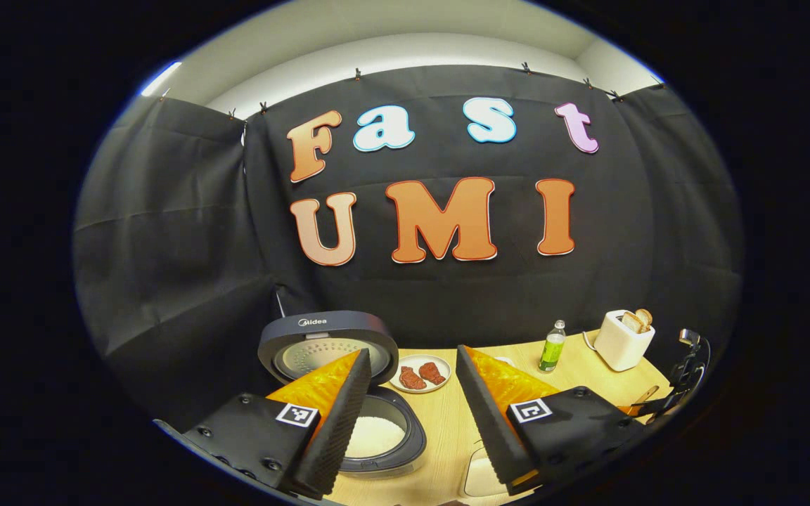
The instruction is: Close the left gripper, press the button to open the rice cooker; take a wooden spoon from the chopstick holder with the right hand, scoop a spoonful of rice and pour it into the rice cooker, then put the wooden spoon back into the chopstick holder.
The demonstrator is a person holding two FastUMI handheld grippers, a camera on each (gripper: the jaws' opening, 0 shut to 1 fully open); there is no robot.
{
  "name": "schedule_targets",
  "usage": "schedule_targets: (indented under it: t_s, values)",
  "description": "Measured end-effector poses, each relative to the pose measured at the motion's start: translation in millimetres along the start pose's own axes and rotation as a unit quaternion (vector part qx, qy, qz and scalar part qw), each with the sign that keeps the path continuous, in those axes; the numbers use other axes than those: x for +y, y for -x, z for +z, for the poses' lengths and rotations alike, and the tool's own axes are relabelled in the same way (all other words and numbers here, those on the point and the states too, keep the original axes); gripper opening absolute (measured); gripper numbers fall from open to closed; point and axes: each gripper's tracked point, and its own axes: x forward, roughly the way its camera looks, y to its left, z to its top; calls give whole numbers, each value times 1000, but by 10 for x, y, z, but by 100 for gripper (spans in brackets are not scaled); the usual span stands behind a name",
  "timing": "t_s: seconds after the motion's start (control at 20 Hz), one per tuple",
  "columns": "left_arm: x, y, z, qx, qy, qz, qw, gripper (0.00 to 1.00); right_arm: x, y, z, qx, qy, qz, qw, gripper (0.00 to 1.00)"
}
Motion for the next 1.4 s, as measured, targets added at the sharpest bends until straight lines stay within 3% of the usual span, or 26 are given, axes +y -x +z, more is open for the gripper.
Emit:
schedule_targets:
  t_s: [0.15,0.4,0.5,0.7,0.8,0.9,1.0,1.05,1.2,1.25,1.3,1.4]
  values:
    - [29,-16,-45,6,5,1,1000,75,-12,3,-3,7,1,-9,1000,16]
    - [179,-5,57,-24,8,24,999,76,133,222,182,-19,19,-3,1000,14]
    - [245,17,114,-41,0,39,998,92,224,358,326,-39,27,1,999,13]
    - [291,-13,87,-49,-14,50,997,94,471,679,575,-77,47,21,996,13]
    - [295,-43,24,-43,-14,45,998,90,680,795,590,-82,50,41,994,13]
    - [297,-80,-27,-40,-12,38,998,87,952,894,538,-86,60,73,992,14]
    - [355,-120,-48,-39,-12,35,999,91,1209,943,408,-81,78,94,989,13]
    - [393,-138,-55,-39,-13,34,999,87,1317,932,321,-76,89,100,988,13]
    - [480,-201,-126,-36,-9,24,999,87,1582,876,-3,-61,125,104,985,13]
    - [509,-223,-168,-33,-9,19,999,92,1635,843,-126,-59,141,98,983,14]
    - [553,-245,-197,-31,-9,14,999,87,1635,792,-233,-61,164,83,981,13]
    - [617,-283,-259,-27,-12,2,1000,92,1599,660,-412,-66,213,43,974,13]
